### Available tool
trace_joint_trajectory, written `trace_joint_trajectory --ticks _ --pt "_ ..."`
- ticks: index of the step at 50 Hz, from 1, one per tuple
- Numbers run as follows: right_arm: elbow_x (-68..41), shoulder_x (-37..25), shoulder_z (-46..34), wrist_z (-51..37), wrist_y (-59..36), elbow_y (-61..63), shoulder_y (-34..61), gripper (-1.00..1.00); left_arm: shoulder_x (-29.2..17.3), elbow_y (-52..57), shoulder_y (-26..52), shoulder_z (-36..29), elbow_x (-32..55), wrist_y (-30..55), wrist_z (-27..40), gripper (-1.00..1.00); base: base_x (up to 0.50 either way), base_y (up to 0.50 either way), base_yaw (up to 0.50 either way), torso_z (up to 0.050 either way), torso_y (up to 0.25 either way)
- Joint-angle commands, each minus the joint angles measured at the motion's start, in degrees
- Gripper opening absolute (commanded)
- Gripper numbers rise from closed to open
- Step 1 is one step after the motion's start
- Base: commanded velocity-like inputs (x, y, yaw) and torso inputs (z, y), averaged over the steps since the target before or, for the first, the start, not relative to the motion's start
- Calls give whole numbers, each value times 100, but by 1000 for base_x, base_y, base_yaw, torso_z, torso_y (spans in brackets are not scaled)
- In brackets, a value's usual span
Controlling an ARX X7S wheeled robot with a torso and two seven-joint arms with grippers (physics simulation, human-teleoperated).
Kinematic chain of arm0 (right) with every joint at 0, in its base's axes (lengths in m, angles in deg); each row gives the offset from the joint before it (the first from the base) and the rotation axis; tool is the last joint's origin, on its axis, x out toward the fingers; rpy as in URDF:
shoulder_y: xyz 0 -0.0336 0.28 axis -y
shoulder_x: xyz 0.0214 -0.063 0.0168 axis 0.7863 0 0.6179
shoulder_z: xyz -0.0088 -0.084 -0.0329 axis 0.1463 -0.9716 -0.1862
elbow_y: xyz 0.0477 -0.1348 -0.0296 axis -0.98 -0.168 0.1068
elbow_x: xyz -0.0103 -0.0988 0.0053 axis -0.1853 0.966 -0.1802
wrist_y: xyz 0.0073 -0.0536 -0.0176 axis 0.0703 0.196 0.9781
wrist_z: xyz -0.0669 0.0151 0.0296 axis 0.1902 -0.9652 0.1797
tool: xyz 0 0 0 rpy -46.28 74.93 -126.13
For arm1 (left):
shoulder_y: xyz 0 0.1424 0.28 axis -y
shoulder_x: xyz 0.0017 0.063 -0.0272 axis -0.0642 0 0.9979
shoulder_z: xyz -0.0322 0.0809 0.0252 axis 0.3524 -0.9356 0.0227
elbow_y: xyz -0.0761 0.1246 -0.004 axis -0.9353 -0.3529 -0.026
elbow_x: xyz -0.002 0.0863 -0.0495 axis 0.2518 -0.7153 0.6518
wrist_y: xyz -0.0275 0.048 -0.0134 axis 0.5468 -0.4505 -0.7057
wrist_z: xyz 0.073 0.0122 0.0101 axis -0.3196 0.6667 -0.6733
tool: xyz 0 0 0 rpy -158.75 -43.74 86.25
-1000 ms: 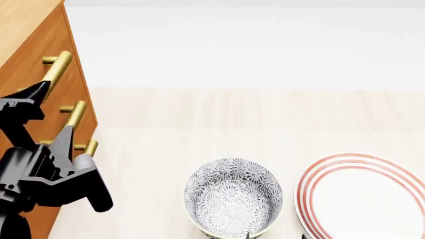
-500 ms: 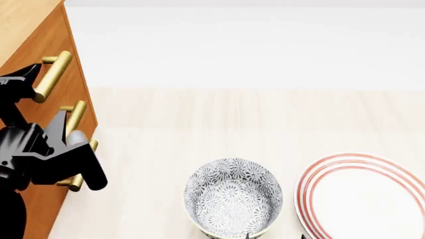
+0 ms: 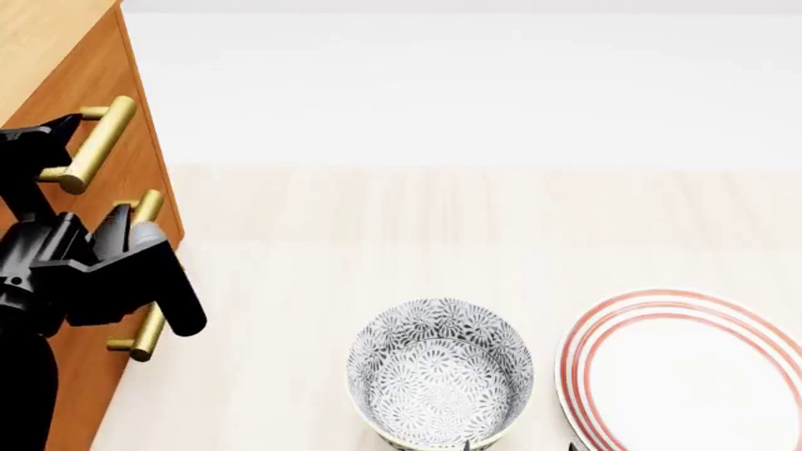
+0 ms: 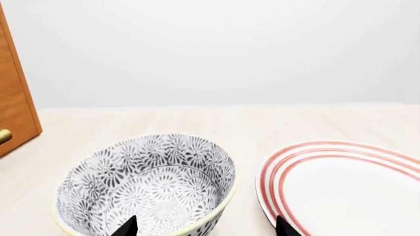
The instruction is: Open the top drawer of the cabinet.
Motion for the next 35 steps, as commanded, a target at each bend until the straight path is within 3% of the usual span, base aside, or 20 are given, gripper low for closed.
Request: trace_joint_trajectory --ticks 1,35 --pt "52 39 51 28 -6 16 9 100 139 -322 136 99 77 -71 -118 100 0 0 0 0 0" --pt "-15 -4 -22 -20 35 -67 60 100 238 -1014 264 73 179 -203 120 100 0 0 0 0 0"
